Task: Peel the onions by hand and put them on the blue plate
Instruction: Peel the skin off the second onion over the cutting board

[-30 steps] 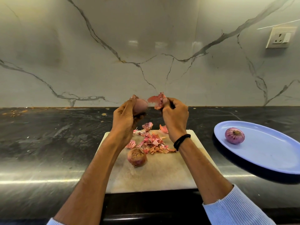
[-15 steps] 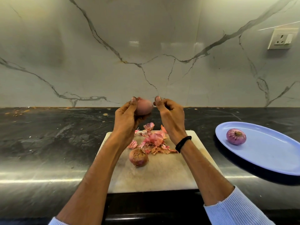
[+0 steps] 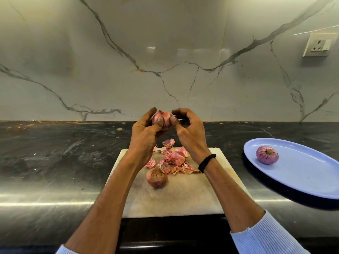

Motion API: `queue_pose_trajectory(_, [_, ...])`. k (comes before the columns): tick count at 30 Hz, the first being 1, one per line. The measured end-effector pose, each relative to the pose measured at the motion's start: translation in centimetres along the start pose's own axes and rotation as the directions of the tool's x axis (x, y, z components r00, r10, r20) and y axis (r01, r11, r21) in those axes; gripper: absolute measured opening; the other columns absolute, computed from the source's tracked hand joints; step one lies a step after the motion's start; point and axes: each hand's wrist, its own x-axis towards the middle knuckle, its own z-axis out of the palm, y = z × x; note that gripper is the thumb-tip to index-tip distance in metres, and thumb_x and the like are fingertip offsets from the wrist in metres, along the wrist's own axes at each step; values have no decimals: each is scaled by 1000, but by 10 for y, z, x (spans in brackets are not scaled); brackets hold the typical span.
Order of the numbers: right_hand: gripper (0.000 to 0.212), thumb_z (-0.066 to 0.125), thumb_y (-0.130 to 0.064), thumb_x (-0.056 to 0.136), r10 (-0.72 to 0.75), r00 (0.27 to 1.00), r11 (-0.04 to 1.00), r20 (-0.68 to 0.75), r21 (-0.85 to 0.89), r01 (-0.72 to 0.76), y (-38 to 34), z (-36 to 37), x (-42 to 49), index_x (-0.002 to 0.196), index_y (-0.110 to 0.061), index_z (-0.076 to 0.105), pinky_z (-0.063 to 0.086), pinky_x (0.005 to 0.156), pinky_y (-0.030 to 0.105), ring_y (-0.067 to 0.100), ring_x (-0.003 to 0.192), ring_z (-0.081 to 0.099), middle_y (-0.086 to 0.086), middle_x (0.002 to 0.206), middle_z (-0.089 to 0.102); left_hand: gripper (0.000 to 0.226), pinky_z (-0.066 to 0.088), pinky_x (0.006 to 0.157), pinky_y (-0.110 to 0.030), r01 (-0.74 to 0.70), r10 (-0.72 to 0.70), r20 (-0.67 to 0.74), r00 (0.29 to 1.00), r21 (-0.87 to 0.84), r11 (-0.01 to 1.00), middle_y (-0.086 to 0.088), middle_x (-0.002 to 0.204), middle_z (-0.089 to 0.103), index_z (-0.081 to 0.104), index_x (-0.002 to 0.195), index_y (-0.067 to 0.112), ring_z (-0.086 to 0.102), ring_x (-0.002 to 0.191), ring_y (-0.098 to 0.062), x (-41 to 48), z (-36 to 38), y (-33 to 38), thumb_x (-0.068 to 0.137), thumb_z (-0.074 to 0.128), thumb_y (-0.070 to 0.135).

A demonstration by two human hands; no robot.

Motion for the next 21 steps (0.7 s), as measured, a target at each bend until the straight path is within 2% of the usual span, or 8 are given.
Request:
queue_pose_trajectory(5, [21, 69, -17, 93, -44, 998, 998, 37, 49, 42, -3, -1, -1, 114, -17, 65, 56, 88, 31, 13, 106, 61, 1, 114, 66, 46, 57, 95, -39, -49, 49, 10, 999, 97, 994, -8, 128, 61, 57, 133, 12, 64, 115, -22, 2, -5, -1, 89, 68, 5])
queue_pose_trajectory(10, [16, 69, -15, 93, -52, 998, 995, 20, 91, 50, -2, 0, -1, 108, -18, 67, 57, 89, 37, 13, 103, 63, -1, 108, 68, 43, 56, 96, -37, -83, 79, 37, 996, 128, 988, -5, 119, 67, 64, 121, 17, 67, 111, -21, 1, -5, 0, 78, 73, 20])
queue_pose_trajectory(14, [13, 70, -15, 92, -64, 998, 995, -28, 81, 67, 3, 1, 1, 104, -16, 69, 57, 90, 42, 17, 102, 65, 1, 103, 69, 38, 57, 90, -28, -127, 116, 77, 990, 153, 980, -1, 111, 71, 68, 116, 18, 69, 107, -17, 0, -4, -1, 78, 70, 25])
queue_pose_trajectory(16, [13, 72, -17, 91, -63, 996, 996, -62, 53, 67, 5, 2, 1, 103, -14, 70, 57, 89, 41, 17, 101, 64, 2, 103, 69, 39, 56, 87, -25, -153, 138, 95, 986, 178, 972, 0, 110, 71, 68, 115, 19, 69, 105, -14, -1, -3, -3, 76, 70, 28])
queue_pose_trajectory(18, [13, 73, -18, 90, -74, 993, 997, -91, 24, 77, 6, 2, 2, 102, -13, 71, 57, 88, 38, 17, 99, 65, 4, 102, 69, 48, 56, 90, -26, -172, 154, 101, 983, 204, 964, 0, 113, 69, 65, 121, 17, 68, 106, -11, -1, -3, -6, 75, 71, 29])
queue_pose_trajectory(21, [11, 74, -15, 89, -112, 988, 994, -102, -20, 111, 7, 0, 3, 99, -11, 72, 55, 85, 24, 12, 95, 64, 5, 101, 68, 63, 55, 93, -25, -192, 171, 104, 980, 239, 952, 2, 118, 67, 57, 135, 12, 67, 107, -7, -1, -4, -6, 75, 71, 26])
